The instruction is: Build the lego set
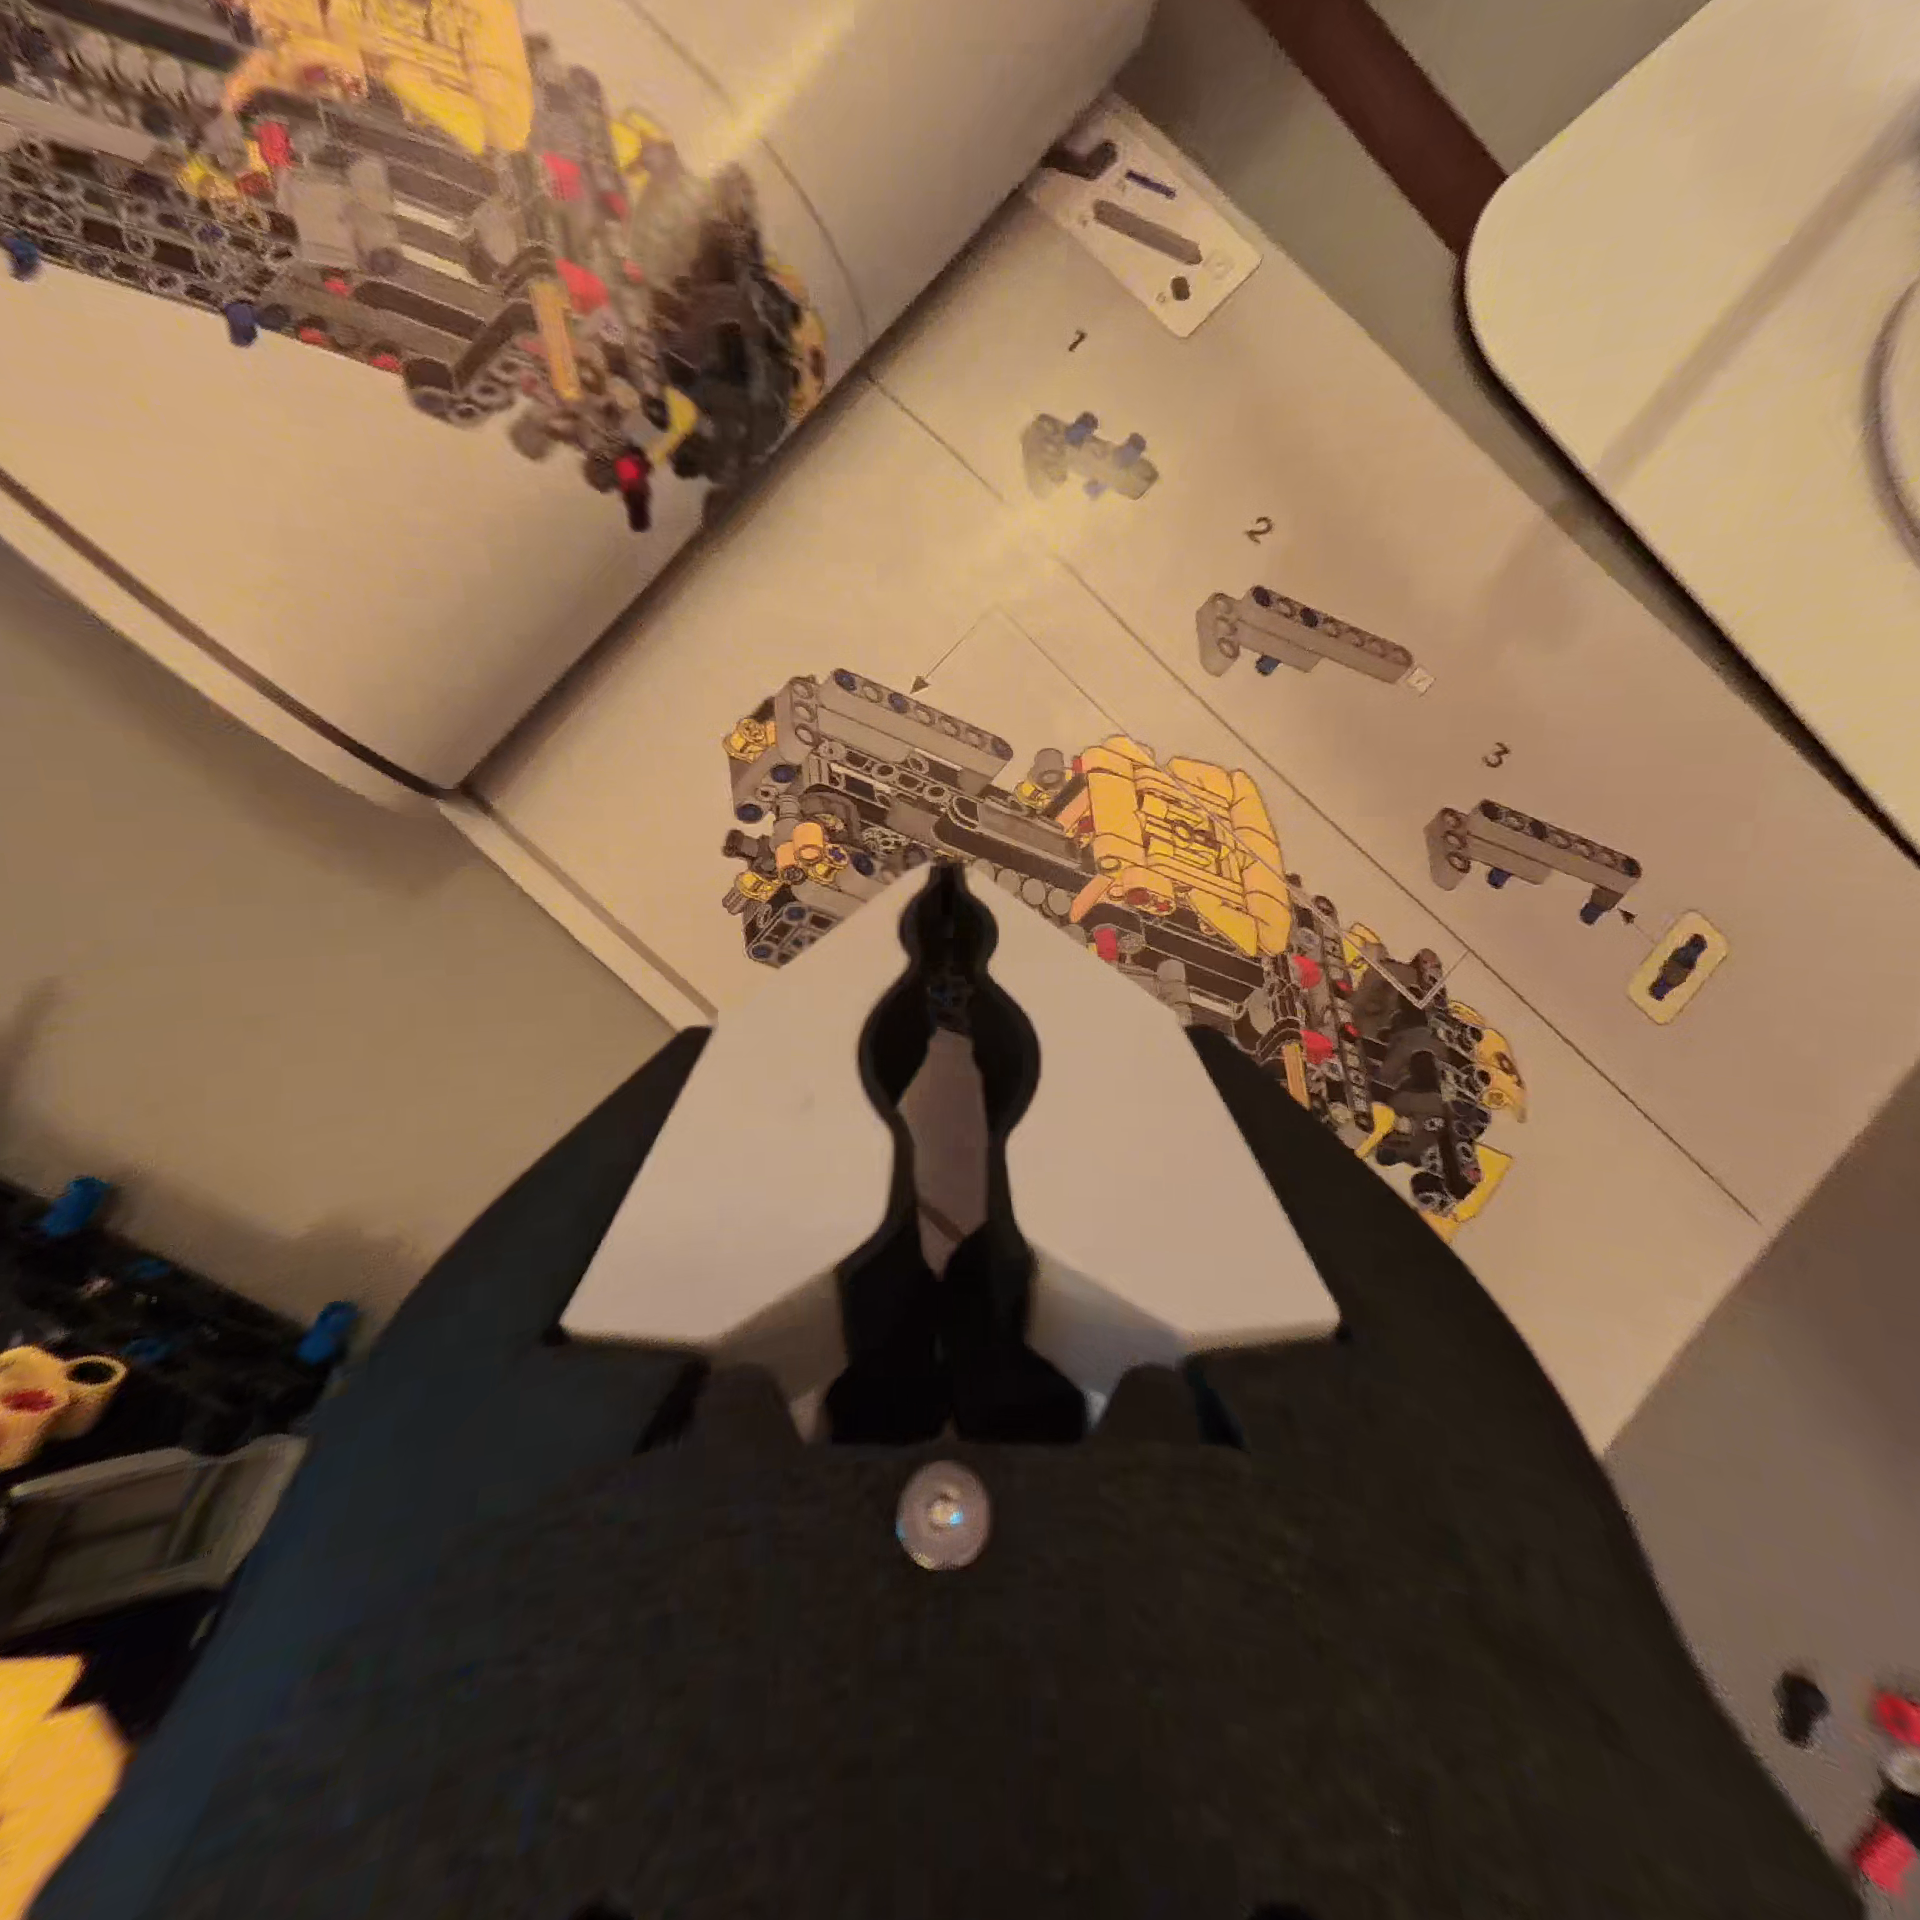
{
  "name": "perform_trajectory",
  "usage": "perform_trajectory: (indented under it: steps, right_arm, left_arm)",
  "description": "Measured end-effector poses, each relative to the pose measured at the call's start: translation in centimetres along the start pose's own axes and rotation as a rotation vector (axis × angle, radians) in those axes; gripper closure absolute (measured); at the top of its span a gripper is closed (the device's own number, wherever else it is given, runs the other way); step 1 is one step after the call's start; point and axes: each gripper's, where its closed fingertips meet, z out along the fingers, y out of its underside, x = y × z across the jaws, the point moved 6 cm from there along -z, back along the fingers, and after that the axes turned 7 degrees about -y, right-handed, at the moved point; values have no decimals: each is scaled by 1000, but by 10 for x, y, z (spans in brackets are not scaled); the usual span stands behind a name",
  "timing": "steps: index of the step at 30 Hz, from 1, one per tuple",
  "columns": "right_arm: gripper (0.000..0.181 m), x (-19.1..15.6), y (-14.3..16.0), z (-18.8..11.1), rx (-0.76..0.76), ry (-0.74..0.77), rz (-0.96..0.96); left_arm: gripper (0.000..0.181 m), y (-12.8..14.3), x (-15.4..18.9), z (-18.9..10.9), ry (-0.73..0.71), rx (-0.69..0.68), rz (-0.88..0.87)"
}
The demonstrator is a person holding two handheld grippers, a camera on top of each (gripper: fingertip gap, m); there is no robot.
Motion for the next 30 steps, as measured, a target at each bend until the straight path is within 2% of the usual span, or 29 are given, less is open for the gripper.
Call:
perform_trajectory:
  steps: [3,6,12,15,18,19,20,22,23,26,30]
  right_arm:
    - [181,3,2,0,43,-36,58]
    - [181,4,3,0,60,-50,77]
    - [181,3,2,0,46,-39,69]
    - [181,4,1,0,34,-52,74]
    - [181,7,-8,-1,-39,-41,75]
    - [181,4,-21,-5,-3,-52,83]
    - [181,-6,-40,-9,76,-125,62]
    - [181,-30,-70,-14,193,-239,-90]
    - [181,-39,-74,-9,184,-262,-183]
    - [181,-58,-71,10,62,-378,-328]
    - [181,-67,-74,18,32,-454,-301]
  left_arm:
    - [181,-6,-20,-12,-245,-8,113]
    - [181,-9,-28,-14,-328,-20,140]
    - [181,-4,-32,2,-495,-88,245]
    - [181,-1,-33,5,-490,-103,237]
    - [181,0,-34,6,-503,-100,246]
    - [181,0,-34,7,-518,-100,255]
    - [181,0,-35,8,-534,-101,265]
    - [181,1,-34,10,-551,-103,277]
    - [181,0,-31,10,-545,-99,279]
    - [181,-4,-11,5,-457,-70,279]
    - [181,-17,22,-15,-319,-21,281]
